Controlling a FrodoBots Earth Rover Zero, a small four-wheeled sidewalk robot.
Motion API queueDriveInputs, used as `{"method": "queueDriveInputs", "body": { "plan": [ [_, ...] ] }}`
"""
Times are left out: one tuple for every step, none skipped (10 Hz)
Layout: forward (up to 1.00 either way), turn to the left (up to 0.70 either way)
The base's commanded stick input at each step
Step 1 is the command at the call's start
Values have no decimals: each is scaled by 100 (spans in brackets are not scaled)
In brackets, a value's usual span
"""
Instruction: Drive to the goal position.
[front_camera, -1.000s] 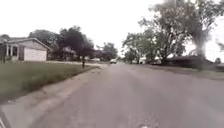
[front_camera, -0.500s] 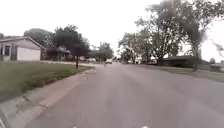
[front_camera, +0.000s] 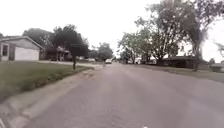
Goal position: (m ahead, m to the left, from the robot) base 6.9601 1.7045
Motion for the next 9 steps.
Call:
{"method": "queueDriveInputs", "body": {
  "plan": [
    [70,0],
    [70,0],
    [70,0],
    [70,0],
    [70,0],
    [70,0],
    [70,0],
    [70,0],
    [70,9]
  ]
}}
